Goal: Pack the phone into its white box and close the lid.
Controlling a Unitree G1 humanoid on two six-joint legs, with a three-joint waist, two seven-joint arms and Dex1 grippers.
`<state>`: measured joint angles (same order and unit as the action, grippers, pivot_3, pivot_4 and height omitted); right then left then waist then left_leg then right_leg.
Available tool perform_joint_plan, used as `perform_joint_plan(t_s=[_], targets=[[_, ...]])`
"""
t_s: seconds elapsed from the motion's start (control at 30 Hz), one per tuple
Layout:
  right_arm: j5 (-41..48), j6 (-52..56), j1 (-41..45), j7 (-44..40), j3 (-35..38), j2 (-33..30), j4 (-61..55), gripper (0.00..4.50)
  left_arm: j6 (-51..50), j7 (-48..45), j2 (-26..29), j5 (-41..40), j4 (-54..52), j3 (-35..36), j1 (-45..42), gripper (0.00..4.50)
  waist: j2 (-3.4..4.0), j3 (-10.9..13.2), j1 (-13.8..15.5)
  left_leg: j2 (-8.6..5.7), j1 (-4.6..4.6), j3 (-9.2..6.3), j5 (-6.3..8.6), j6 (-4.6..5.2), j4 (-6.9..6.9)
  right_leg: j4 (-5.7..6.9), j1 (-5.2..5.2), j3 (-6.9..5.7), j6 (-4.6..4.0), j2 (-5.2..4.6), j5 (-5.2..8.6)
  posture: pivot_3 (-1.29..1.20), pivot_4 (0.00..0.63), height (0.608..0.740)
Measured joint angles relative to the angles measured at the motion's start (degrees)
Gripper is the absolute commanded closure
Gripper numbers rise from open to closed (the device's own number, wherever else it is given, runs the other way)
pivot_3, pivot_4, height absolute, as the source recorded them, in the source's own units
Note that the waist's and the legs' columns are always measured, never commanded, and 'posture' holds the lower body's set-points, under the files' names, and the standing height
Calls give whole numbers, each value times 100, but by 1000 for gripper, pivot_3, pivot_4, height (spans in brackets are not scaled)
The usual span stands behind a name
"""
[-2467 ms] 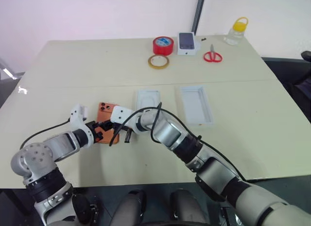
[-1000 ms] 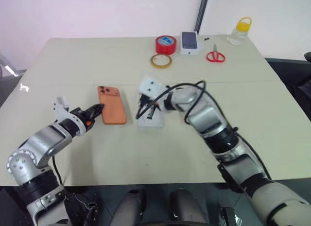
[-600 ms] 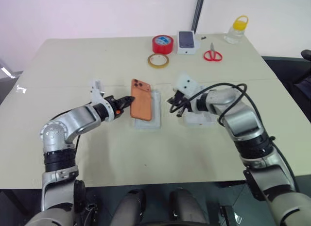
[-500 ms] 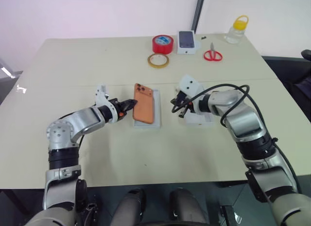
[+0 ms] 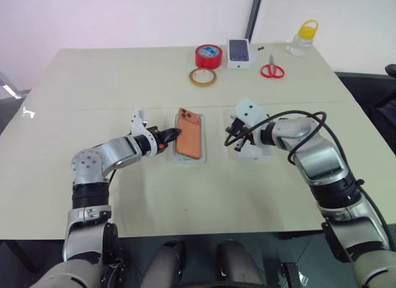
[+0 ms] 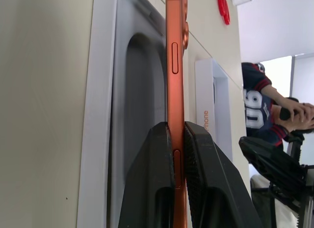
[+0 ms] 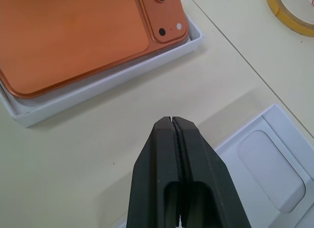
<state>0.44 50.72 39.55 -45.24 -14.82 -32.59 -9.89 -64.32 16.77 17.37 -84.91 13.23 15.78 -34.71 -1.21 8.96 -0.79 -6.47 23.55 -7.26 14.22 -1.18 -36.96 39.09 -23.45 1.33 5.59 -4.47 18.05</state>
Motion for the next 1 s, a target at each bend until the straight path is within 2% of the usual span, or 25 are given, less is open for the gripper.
perform_joint_plan(t_s=[0.1,0.27,0.3,0.4,0.63,0.77,0.87,0.93,1.0], targets=[[8,-5,2,5,-31,0,0,4500,-40,-12,-37,66,-51,3,4,2720,0,0,1,0,0,0,0,0,0,0,0,0,0,0,0,0,150,740],[5,-68,2,2,-82,-4,2,4500,-120,-10,-67,75,-224,4,19,180,-1,0,0,0,0,0,0,0,0,0,0,0,0,0,0,0,150,740],[5,-84,2,0,-92,-4,2,4500,-149,-11,-66,75,-284,4,19,81,0,0,0,0,0,0,0,0,0,0,0,0,0,0,0,0,150,740],[1,-109,5,-7,-124,-4,7,4500,-196,-20,2,169,-449,-27,28,81,0,0,-6,1,0,0,0,0,0,0,0,0,0,1,0,0,150,740],[-13,-170,27,-17,-233,-11,43,4500,-570,-459,784,741,-1116,-342,45,81,0,1,-4,0,0,0,0,0,2,0,-1,0,0,1,0,0,150,740],[-22,-252,33,-8,-250,-9,123,4500,-658,-703,999,1023,-1391,-370,-18,81,0,1,1,0,-1,0,0,0,2,0,1,0,0,0,0,0,150,740],[-32,-255,81,14,-329,35,138,4500,-631,-949,1203,1420,-1433,-458,-12,894,0,1,-27,2,-1,0,0,0,4,1,-2,0,0,2,0,0,150,740],[-42,-200,171,46,-439,136,211,4500,-474,-1203,1506,1901,-1513,-610,29,1815,0,1,-52,5,-2,0,-1,-2,7,2,-3,1,0,5,0,0,150,740],[-73,-102,207,101,-552,302,382,4500,-239,-1469,1751,2443,-1576,-781,43,2939,1,1,-32,4,-3,0,-1,-2,7,1,-2,0,0,4,0,0,150,740]])
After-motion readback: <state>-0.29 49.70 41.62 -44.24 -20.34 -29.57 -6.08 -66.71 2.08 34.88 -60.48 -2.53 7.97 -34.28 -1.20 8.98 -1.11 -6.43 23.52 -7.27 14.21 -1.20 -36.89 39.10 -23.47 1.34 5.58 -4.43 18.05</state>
